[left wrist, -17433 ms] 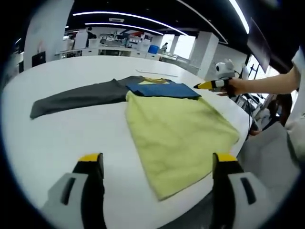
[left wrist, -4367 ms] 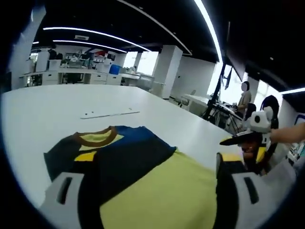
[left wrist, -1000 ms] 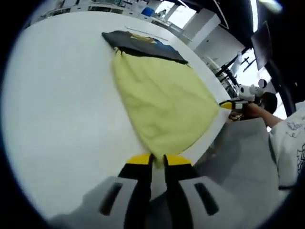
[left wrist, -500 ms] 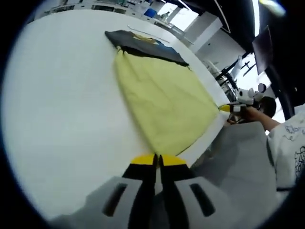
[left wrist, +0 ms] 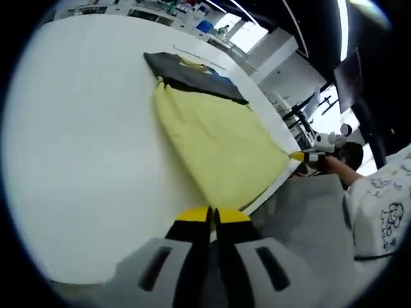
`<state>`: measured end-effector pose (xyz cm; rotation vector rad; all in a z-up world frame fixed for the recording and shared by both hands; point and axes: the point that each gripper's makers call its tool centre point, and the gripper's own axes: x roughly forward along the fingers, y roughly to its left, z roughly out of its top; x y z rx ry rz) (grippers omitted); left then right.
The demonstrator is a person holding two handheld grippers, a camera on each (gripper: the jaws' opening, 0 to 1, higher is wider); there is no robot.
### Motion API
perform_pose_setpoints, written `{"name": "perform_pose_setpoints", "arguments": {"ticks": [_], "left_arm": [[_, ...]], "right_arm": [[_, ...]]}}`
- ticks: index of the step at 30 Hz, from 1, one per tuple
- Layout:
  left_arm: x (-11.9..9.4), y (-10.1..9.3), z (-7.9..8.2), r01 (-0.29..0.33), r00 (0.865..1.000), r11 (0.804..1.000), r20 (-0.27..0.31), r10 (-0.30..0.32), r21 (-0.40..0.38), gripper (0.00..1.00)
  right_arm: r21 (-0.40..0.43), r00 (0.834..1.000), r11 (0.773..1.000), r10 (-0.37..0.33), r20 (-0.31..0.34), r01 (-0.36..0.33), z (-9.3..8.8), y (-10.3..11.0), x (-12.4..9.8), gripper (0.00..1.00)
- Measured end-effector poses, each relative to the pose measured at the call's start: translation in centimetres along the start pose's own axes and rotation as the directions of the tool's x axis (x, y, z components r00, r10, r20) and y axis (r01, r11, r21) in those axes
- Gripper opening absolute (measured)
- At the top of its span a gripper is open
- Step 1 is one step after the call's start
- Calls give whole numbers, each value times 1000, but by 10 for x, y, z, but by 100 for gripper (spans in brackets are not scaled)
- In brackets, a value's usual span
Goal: Fold the garment on the visible template until the final outline fits inside the template.
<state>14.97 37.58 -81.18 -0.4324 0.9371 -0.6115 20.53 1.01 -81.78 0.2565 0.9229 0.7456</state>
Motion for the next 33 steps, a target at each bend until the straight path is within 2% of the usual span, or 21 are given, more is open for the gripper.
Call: {"name": "perform_pose_setpoints", "arguments": {"ticks": [2, 6, 12, 17, 27, 30, 33], "left_arm": [[-2, -12, 0, 7, 1000, 1000, 17, -6, -11, 0], [-12, -15, 4, 29, 997, 998, 67, -25, -60, 0], [-25, -21, 1, 29, 997, 999, 69, -26, -44, 0], [-39, -26, 4, 45, 996, 997, 84, -39, -69, 0], [-54, -59, -1, 68, 993, 995, 103, -60, -78, 0], [-57, -63, 0, 75, 992, 994, 108, -67, -75, 0], [-55, -60, 9, 76, 990, 994, 125, -66, -82, 0]], "right_arm": [[10, 1000, 1000, 5, 4, -5, -2, 4, -3, 0], [55, 999, 998, 27, 18, -28, -3, 15, -9, 0], [58, 999, 997, 47, 4, -47, -9, 38, -19, 0], [72, 998, 995, 61, 8, -62, -8, 54, -31, 0], [81, 996, 992, 92, 11, -92, -3, 64, -53, 0], [91, 996, 992, 88, 21, -90, 0, 59, -58, 0], [127, 993, 986, 105, 60, -112, 10, 57, -57, 0]]}}
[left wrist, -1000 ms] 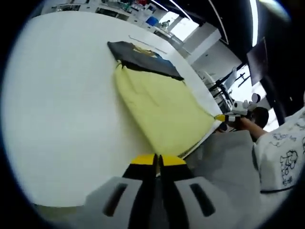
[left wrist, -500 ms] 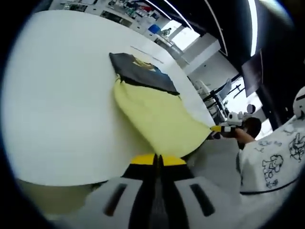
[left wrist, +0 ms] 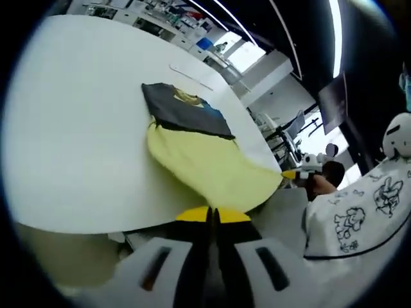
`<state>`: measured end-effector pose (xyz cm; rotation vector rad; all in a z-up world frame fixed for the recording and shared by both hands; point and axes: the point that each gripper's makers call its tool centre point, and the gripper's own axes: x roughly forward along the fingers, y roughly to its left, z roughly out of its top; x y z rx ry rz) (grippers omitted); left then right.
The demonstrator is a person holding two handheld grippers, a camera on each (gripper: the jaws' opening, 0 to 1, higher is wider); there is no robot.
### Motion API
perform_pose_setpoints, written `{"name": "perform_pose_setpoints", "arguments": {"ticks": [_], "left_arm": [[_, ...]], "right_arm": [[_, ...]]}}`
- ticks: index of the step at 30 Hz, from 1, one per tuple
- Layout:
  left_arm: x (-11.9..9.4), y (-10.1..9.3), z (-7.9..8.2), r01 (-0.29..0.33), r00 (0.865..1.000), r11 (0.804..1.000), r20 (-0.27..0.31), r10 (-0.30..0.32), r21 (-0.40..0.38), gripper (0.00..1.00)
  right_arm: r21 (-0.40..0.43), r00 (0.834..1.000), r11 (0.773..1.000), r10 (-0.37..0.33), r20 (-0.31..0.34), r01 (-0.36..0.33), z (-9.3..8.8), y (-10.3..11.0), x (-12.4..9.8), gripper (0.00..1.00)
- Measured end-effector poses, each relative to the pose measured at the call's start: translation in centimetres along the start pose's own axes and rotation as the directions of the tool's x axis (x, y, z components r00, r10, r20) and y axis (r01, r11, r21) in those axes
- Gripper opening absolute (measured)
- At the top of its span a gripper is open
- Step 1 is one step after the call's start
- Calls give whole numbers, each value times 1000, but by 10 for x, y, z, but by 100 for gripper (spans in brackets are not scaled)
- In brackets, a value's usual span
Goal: Fold the garment on the visible template until the final outline fits inside the template.
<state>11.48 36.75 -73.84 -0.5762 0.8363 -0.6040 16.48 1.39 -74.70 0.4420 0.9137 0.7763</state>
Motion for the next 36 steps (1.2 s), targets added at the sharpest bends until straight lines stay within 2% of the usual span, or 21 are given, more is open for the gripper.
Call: {"name": "perform_pose_setpoints", "arguments": {"ticks": [4, 7, 11, 16, 18, 21, 28, 31, 33, 36], "left_arm": [[7, -1, 16, 17, 1000, 1000, 18, -17, 24, 0], [18, 6, 32, 15, 1000, 999, 22, -16, 31, 0], [29, 12, 59, 23, 997, 1000, 77, -23, 5, 0], [39, 24, 83, 12, 994, 1000, 113, -12, -1, 0], [43, 34, 92, -19, 994, 1000, 108, 19, -5, 0], [49, 37, 104, -18, 991, 1000, 136, 19, -10, 0], [61, 60, 143, -40, 980, 999, 192, 46, -35, 0], [62, 64, 156, -37, 976, 999, 212, 45, -40, 0], [67, 58, 162, -44, 974, 998, 222, 50, -34, 0], [71, 65, 174, -57, 973, 998, 222, 60, -21, 0]], "right_arm": [[-19, 1000, 1000, 5, 20, -4, 14, -3, 6, 0], [-10, 999, 1000, 3, 34, -3, 24, -11, 15, 0], [-19, 999, 1000, 3, 50, -2, 41, -13, 23, 0], [-52, 997, 999, 1, 77, 3, 70, -18, 33, 0], [-85, 996, 996, -14, 85, 21, 82, -24, 39, 0], [-81, 995, 996, -23, 98, 31, 94, -30, 47, 0], [-102, 989, 993, -42, 142, 56, 135, -38, 71, 0], [-105, 985, 993, -41, 165, 59, 152, -39, 76, 0], [-113, 982, 992, -39, 184, 61, 165, -40, 80, 0], [-125, 980, 990, -37, 196, 62, 181, -42, 85, 0]]}}
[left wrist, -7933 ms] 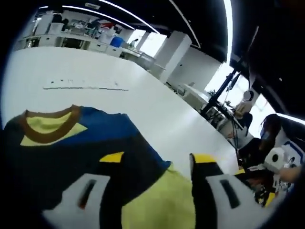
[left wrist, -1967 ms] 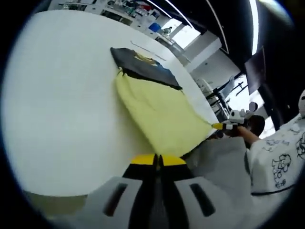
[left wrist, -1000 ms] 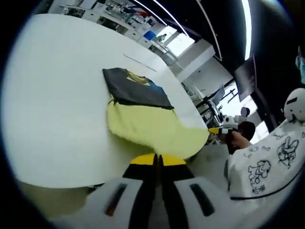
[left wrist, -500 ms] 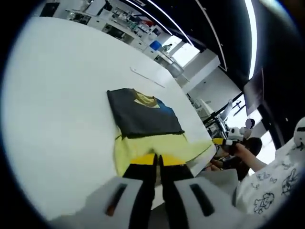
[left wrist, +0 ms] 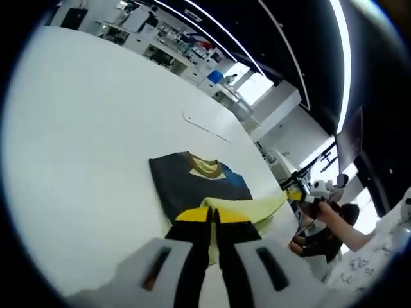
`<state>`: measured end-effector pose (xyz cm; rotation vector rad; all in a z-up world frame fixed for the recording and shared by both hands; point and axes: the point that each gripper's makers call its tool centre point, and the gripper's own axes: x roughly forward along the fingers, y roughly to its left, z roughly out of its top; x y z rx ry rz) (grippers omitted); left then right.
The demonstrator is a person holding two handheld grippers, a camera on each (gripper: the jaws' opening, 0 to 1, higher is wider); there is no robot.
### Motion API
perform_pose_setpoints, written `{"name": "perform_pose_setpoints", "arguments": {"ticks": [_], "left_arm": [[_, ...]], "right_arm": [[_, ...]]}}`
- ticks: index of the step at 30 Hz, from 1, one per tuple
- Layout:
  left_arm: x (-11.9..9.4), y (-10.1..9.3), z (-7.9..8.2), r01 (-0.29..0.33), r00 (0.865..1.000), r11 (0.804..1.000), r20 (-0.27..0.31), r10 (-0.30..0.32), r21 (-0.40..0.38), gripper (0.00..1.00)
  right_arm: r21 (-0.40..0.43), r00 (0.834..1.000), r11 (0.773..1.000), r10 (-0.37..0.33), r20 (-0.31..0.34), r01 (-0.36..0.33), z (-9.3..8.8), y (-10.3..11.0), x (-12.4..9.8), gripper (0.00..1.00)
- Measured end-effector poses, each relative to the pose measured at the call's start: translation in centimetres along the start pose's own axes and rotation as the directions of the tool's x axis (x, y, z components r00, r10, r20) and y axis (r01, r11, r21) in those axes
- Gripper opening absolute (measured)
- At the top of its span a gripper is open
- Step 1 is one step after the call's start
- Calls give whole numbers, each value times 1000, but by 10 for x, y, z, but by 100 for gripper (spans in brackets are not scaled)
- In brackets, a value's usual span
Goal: Fold the garment on the visible template until the final outline fits inside the template.
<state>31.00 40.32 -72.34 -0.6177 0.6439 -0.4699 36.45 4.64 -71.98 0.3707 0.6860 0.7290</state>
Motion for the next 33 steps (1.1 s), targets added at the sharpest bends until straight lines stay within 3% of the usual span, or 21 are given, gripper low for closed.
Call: {"name": "perform_pose_setpoints", "arguments": {"ticks": [16, 25, 33], "left_arm": [[39, 16, 42, -53, 998, 997, 17, 52, 50, 0], [61, 32, 73, -92, 994, 994, 59, 88, 67, 0], [87, 54, 81, -137, 990, 986, 49, 133, 93, 0]], "right_arm": [[-97, 999, 995, -20, 31, 23, 61, -21, 42, 0], [-122, 999, 992, -37, 33, 41, 78, -36, 60, 0], [-107, 997, 991, -71, 41, 75, 80, -53, 73, 0]]}}
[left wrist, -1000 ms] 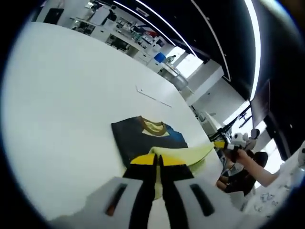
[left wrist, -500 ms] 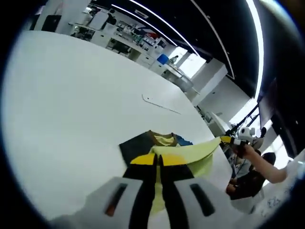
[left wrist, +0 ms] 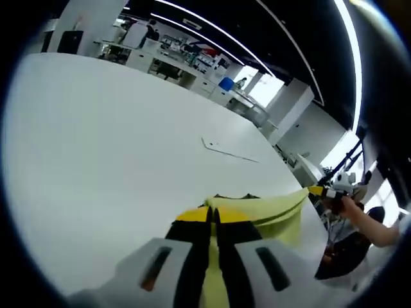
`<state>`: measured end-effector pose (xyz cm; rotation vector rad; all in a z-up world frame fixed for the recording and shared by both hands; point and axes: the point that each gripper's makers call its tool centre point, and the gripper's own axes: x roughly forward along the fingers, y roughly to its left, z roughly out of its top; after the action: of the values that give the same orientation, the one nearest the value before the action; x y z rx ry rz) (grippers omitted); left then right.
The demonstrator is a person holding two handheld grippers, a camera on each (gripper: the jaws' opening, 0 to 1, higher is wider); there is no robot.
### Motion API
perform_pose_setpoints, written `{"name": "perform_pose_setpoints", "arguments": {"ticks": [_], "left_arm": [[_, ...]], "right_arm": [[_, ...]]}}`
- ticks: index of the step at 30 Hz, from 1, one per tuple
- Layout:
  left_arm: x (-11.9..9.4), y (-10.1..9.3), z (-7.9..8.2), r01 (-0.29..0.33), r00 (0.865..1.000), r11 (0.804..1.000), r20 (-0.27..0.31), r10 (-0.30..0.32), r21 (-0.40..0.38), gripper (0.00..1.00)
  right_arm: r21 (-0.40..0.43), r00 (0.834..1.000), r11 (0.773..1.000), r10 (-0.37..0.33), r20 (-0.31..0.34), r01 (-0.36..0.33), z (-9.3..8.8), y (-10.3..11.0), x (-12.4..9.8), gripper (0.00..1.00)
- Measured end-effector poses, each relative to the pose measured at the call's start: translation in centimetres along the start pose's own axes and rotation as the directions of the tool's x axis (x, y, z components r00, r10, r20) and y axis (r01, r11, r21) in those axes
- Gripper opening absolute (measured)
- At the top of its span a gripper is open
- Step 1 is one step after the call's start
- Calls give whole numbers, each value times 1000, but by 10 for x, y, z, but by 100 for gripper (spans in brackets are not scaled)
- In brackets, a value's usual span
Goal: Fold the garment on the visible template until the final outline fits inside the template.
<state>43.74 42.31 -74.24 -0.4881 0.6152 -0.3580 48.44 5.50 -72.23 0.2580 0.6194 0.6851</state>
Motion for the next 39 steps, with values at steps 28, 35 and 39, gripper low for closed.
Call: {"name": "perform_pose_setpoints", "arguments": {"ticks": [28, 35, 39], "left_arm": [[31, 55, -70, -162, 981, 986, -114, 155, -49, 0], [28, 51, -68, -153, 983, 988, -102, 154, 14, 17], [22, 50, -66, -137, 985, 986, -95, 146, 92, 27]], "right_arm": [[62, 980, 991, -108, -170, 120, -82, -33, 38, 0], [-50, 981, 995, -99, -165, 92, -79, -31, 37, 0], [-92, 982, 993, -93, -163, 79, -79, -28, 36, 16]]}}
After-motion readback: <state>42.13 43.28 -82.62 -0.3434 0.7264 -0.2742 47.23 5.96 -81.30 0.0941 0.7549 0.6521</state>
